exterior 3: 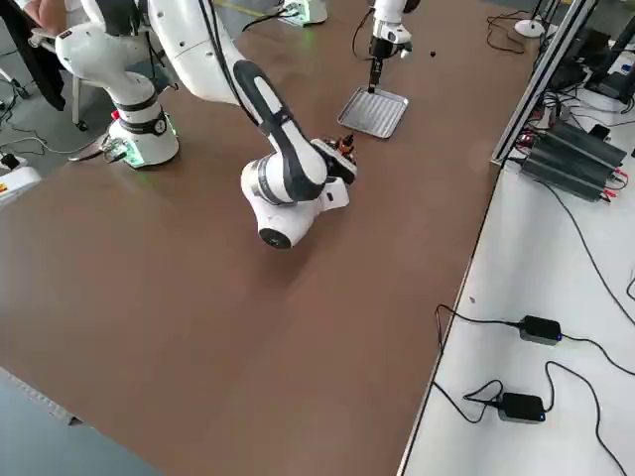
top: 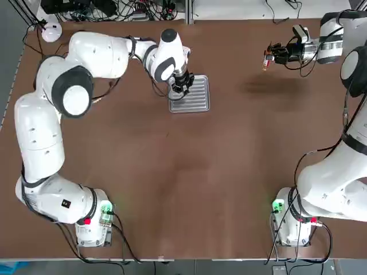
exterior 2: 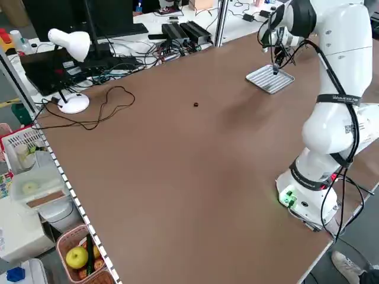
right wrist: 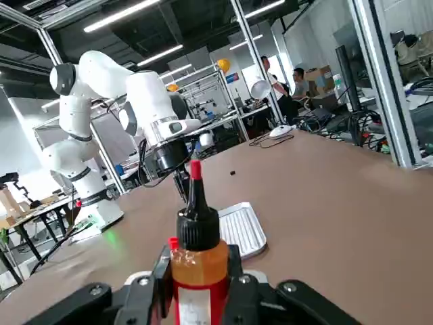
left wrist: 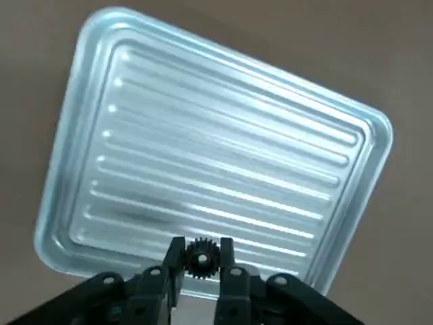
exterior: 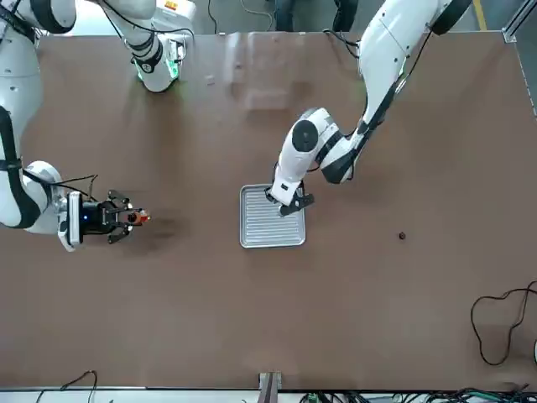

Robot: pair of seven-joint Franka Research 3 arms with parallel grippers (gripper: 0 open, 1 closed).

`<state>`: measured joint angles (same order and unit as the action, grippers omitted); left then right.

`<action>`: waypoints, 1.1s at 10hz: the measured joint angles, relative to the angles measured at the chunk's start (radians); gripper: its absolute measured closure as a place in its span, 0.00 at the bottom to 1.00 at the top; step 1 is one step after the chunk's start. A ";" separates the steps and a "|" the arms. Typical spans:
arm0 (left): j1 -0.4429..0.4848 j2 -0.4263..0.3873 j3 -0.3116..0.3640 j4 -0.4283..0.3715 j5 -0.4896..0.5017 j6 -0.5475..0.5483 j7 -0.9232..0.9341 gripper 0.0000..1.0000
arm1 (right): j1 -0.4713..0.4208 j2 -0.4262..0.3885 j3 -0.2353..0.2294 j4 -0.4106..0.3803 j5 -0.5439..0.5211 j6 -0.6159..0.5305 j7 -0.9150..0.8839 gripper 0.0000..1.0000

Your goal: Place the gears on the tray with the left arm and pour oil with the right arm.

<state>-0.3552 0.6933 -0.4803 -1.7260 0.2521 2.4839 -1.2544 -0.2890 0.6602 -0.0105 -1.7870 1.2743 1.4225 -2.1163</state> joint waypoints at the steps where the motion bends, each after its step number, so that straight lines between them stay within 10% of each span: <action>1: -0.043 0.012 0.038 0.014 0.000 0.000 -0.003 0.75 | 0.026 0.000 0.001 -0.002 0.004 0.001 0.003 0.66; 7: -0.103 0.033 0.112 0.034 0.012 0.000 -0.003 0.74 | 0.218 0.001 0.004 -0.183 0.171 0.011 0.011 0.66; 11: -0.102 0.033 0.118 0.044 0.021 0.000 -0.001 0.34 | 0.240 0.000 0.005 -0.206 0.199 0.010 0.011 0.66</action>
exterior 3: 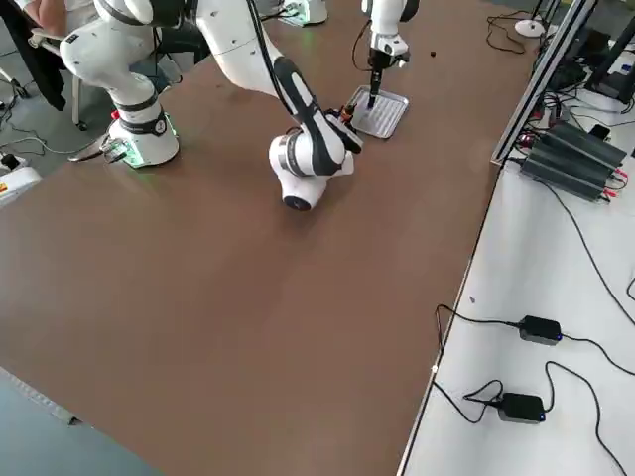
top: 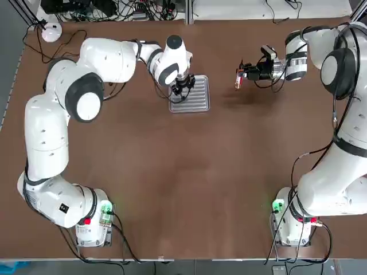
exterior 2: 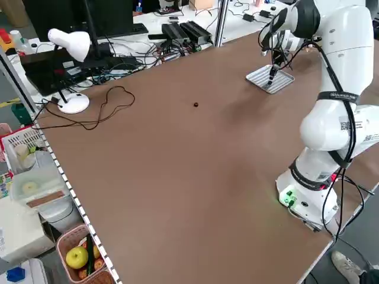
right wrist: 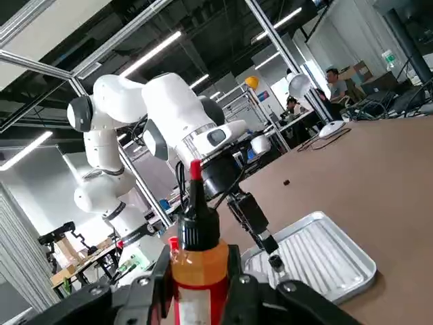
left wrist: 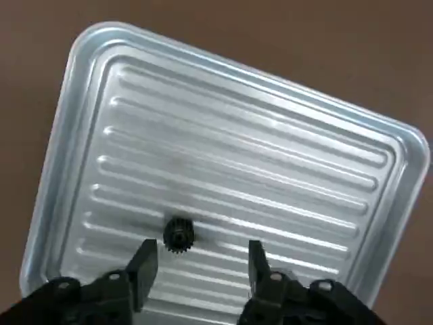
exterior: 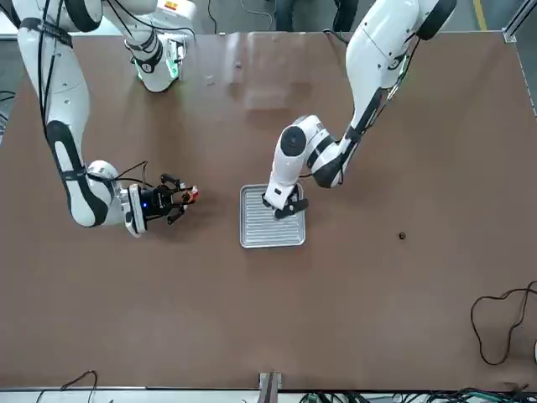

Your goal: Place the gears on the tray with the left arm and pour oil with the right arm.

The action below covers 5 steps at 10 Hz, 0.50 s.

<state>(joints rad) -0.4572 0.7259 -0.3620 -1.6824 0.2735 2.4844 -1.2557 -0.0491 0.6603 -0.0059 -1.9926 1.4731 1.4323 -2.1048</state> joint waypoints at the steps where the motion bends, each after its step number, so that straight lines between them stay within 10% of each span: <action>1: 0.003 0.000 0.002 0.003 0.025 0.000 0.001 0.18 | 0.013 0.000 0.001 0.000 0.015 0.000 0.000 0.66; 5: 0.152 -0.025 -0.001 0.014 0.107 -0.002 0.203 0.01 | 0.085 0.000 0.002 -0.001 0.072 0.001 0.043 0.66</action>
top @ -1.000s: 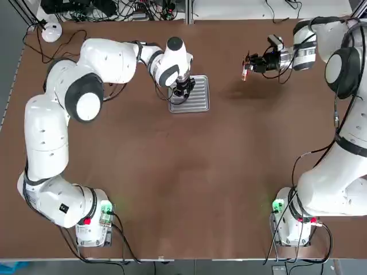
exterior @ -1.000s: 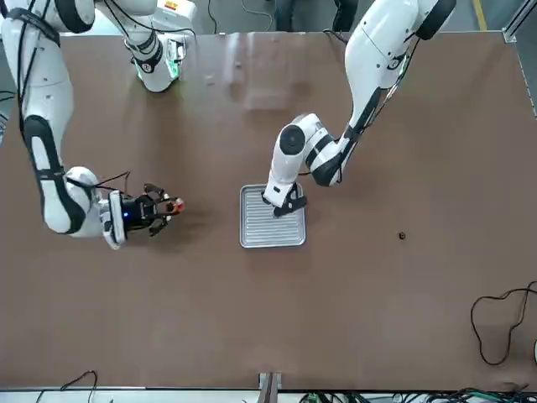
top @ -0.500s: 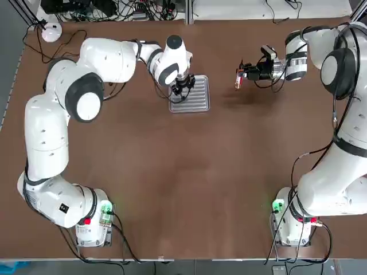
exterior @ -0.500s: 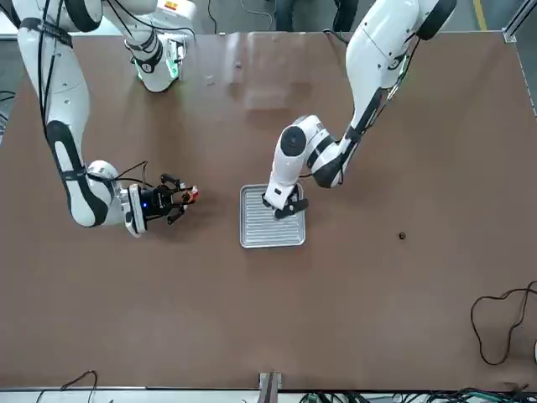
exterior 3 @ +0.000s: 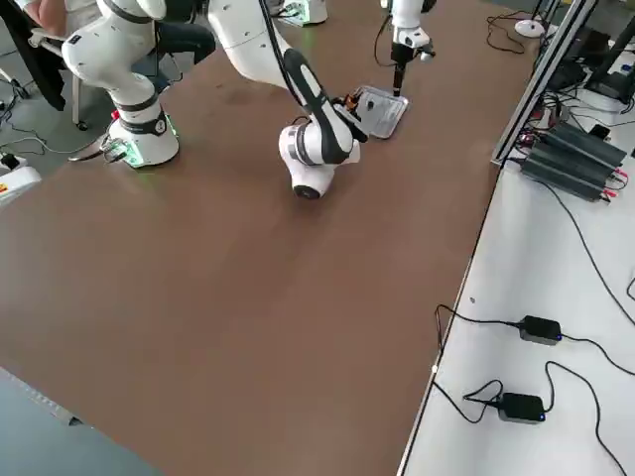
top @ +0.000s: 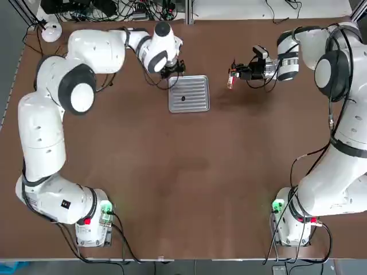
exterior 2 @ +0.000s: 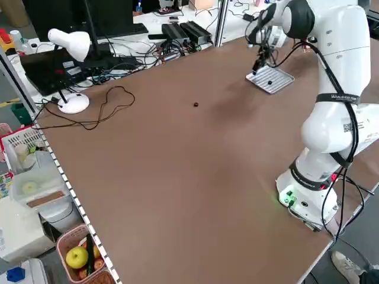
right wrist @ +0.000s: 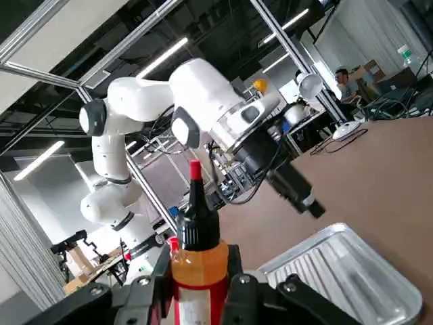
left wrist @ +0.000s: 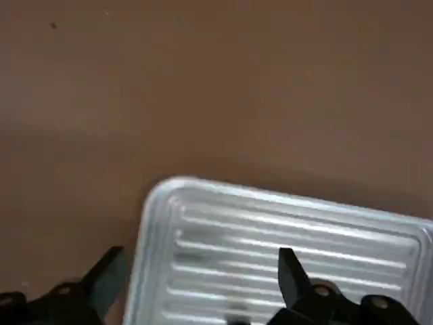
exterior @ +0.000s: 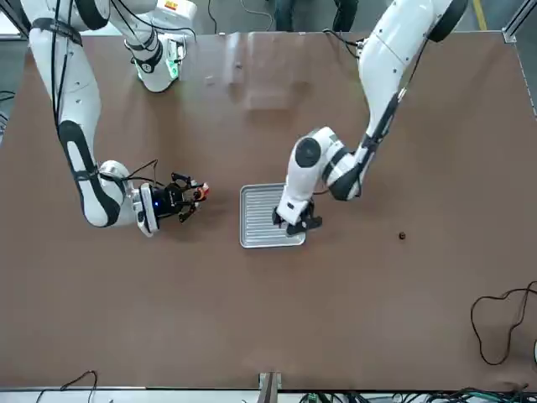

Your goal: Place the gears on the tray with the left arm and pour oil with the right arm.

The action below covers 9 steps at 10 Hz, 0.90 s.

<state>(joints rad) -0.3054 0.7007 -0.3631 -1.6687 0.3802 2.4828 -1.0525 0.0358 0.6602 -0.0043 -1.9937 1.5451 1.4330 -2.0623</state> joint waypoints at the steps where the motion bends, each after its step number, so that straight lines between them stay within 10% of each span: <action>1: 0.049 -0.018 -0.003 -0.001 0.000 -0.015 0.084 0.01 | 0.006 0.000 0.000 0.000 0.002 0.000 0.013 0.66; 9: 0.605 -0.049 -0.165 -0.148 0.002 -0.053 0.769 0.01 | 0.025 -0.001 0.085 -0.087 0.066 -0.015 0.064 0.66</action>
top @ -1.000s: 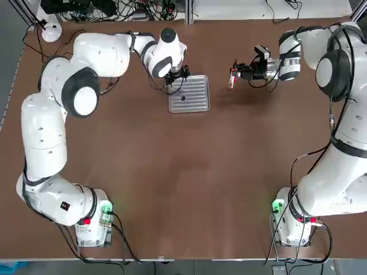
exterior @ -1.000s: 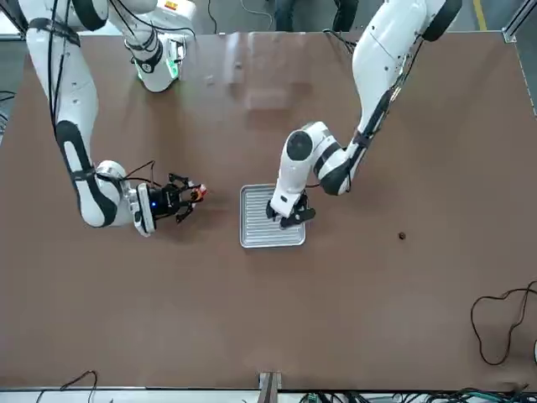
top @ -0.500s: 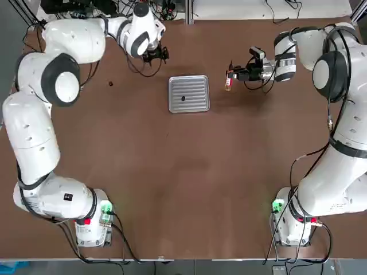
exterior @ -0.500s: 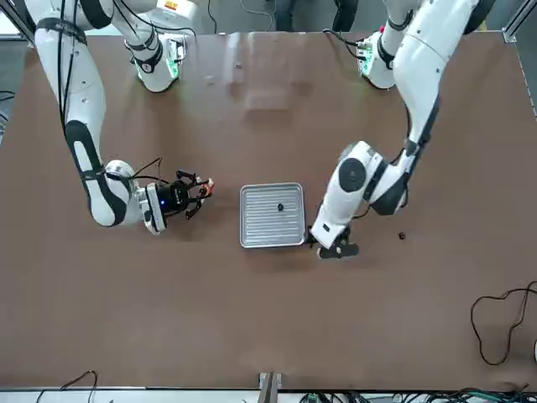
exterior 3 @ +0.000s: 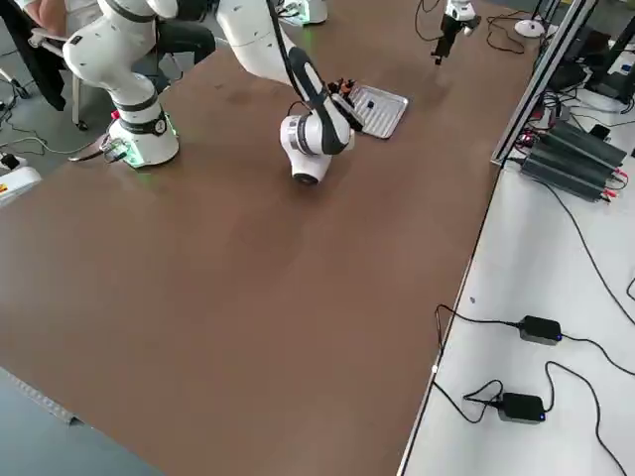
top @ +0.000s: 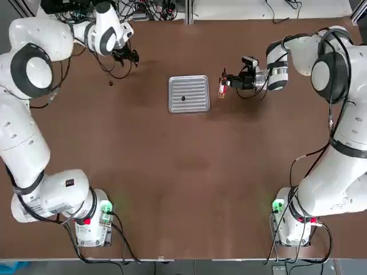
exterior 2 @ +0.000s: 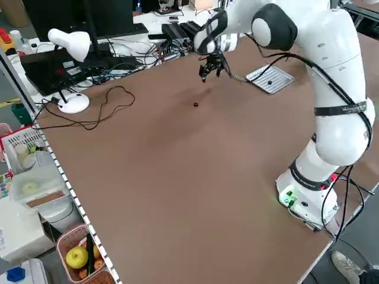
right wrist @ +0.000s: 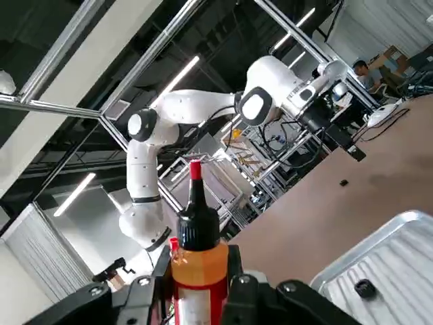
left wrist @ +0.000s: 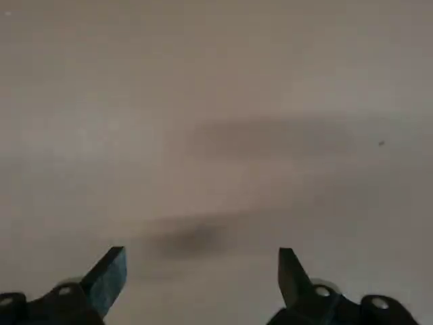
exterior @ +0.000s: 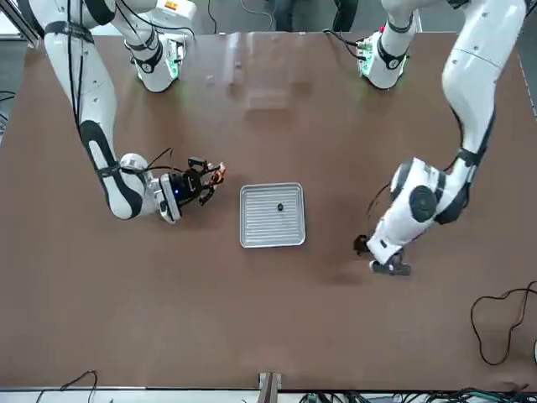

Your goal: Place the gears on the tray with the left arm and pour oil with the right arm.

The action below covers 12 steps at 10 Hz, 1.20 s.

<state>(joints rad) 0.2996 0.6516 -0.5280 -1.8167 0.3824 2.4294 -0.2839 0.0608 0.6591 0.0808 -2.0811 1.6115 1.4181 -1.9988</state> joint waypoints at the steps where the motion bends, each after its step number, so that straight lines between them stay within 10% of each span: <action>1: 0.046 -0.002 -0.006 -0.015 0.000 0.000 0.063 0.01 | 0.000 -0.001 0.003 0.000 0.002 -0.012 0.032 0.66; 12: 0.238 -0.042 -0.026 -0.210 0.075 0.142 0.123 0.04 | 0.037 -0.105 0.021 -0.029 0.019 0.051 0.284 0.66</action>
<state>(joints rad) 0.5378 0.6096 -0.5545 -2.0269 0.4571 2.5711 -0.1606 0.0980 0.5539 0.1015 -2.1098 1.6303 1.4691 -1.7151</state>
